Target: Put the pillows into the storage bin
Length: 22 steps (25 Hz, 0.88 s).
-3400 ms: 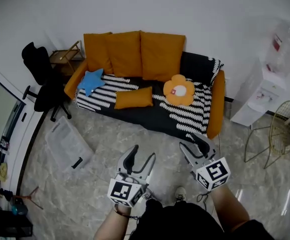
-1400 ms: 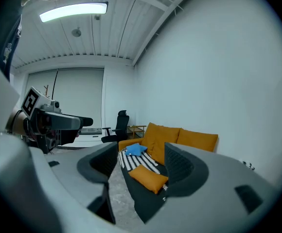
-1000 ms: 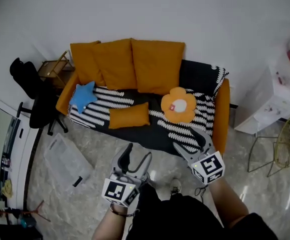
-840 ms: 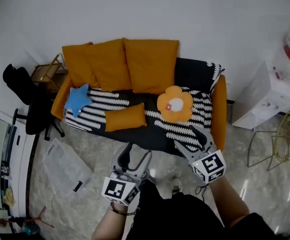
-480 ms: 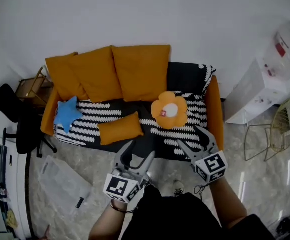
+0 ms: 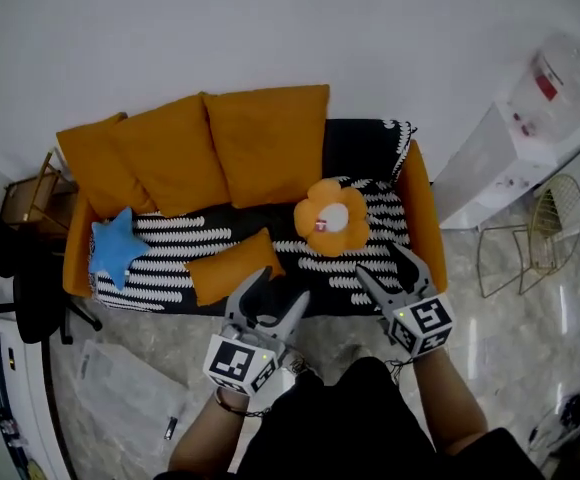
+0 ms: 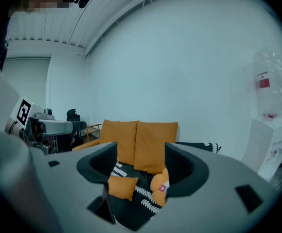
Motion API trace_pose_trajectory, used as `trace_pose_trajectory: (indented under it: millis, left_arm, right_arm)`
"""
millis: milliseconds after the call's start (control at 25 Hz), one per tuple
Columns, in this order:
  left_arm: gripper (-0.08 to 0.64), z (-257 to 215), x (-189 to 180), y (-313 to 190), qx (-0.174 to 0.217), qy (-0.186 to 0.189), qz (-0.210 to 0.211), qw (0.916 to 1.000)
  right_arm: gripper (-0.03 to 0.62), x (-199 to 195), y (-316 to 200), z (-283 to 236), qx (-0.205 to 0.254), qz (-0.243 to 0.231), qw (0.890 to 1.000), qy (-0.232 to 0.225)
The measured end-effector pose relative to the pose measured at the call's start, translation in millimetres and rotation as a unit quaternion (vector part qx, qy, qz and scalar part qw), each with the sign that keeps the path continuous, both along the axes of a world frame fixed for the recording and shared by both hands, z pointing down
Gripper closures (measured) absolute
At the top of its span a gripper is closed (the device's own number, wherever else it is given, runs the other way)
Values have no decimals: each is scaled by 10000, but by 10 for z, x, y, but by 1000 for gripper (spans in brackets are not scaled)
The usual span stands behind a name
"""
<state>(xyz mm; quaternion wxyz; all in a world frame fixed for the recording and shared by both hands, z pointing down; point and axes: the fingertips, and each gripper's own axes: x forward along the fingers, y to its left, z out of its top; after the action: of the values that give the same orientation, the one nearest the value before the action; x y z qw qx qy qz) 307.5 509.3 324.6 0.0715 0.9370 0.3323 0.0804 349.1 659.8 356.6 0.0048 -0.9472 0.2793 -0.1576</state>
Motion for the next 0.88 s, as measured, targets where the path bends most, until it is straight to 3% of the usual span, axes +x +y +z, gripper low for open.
trace_pose_trajectory:
  millis: [320, 640, 880]
  left_arm:
    - [284, 170, 130, 76, -29, -160, 28, 9999]
    - [284, 426, 500, 411, 167, -503, -252, 9983]
    - [284, 761, 757, 753, 417, -1050, -290, 9932]
  right_arm:
    - [279, 206, 81, 285, 135, 106, 9993, -345]
    - [278, 758, 345, 770, 237, -171, 9960, -846]
    - [276, 1101, 565, 1330, 190, -365, 9905, -1310]
